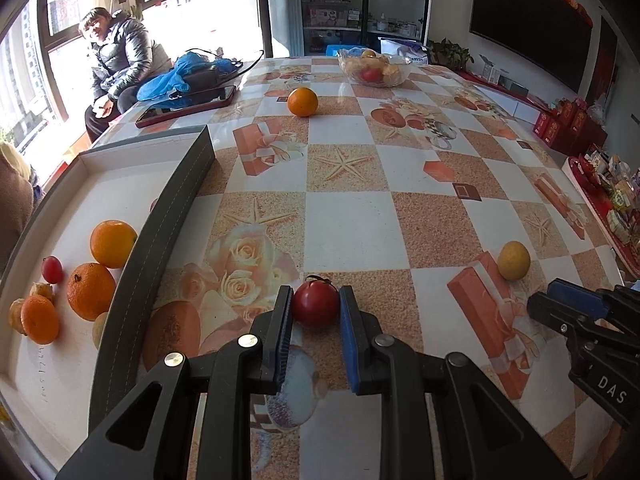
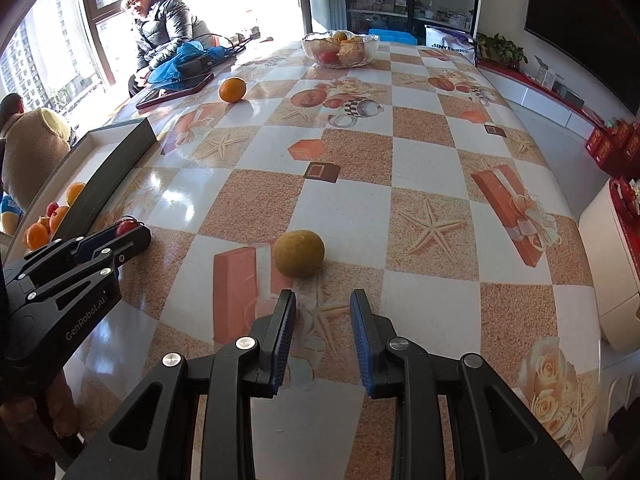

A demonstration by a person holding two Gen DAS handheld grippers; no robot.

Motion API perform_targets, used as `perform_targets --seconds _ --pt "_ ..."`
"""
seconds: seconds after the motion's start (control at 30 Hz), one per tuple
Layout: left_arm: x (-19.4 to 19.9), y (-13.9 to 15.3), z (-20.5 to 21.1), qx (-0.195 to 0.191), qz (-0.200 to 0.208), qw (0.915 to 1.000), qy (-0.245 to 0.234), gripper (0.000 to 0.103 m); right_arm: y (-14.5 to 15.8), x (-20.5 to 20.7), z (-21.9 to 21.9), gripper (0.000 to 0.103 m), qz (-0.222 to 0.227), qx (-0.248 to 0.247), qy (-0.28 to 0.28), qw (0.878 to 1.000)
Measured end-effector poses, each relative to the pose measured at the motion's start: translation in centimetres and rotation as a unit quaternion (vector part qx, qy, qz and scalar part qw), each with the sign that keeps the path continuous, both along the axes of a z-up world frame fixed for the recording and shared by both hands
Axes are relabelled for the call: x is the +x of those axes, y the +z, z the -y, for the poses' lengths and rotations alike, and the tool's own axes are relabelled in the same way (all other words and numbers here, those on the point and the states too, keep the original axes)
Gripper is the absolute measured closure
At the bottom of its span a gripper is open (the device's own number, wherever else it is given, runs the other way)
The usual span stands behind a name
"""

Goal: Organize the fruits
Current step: 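Lift and carry the tomato and brown fruit over the white tray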

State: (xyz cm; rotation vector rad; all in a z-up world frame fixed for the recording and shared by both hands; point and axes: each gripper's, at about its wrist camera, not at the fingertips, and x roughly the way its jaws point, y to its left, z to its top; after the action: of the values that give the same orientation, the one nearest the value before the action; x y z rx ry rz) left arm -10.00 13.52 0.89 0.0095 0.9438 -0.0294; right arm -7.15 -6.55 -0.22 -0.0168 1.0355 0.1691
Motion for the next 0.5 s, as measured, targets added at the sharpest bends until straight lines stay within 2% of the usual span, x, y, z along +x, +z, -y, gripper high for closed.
perform_targets --seconds 0.2,0.33,0.5 --pt "-0.4 0.3 0.7 0.009 -0.036 0.9993 -0.005 0.079 0.3 -0.6 2.3 0.073 -0.021 0.031 -0.023 0.999" --pt "-0.5 0.3 0.7 0.005 -0.044 0.999 -0.003 0.079 0.4 -1.0 3.0 0.073 -0.026 0.035 -0.029 0.999" --pt "-0.8 0.4 0.3 -0.008 -0.049 0.9988 0.0 0.079 0.6 -0.5 4.0 0.073 -0.046 0.074 -0.034 0.996"
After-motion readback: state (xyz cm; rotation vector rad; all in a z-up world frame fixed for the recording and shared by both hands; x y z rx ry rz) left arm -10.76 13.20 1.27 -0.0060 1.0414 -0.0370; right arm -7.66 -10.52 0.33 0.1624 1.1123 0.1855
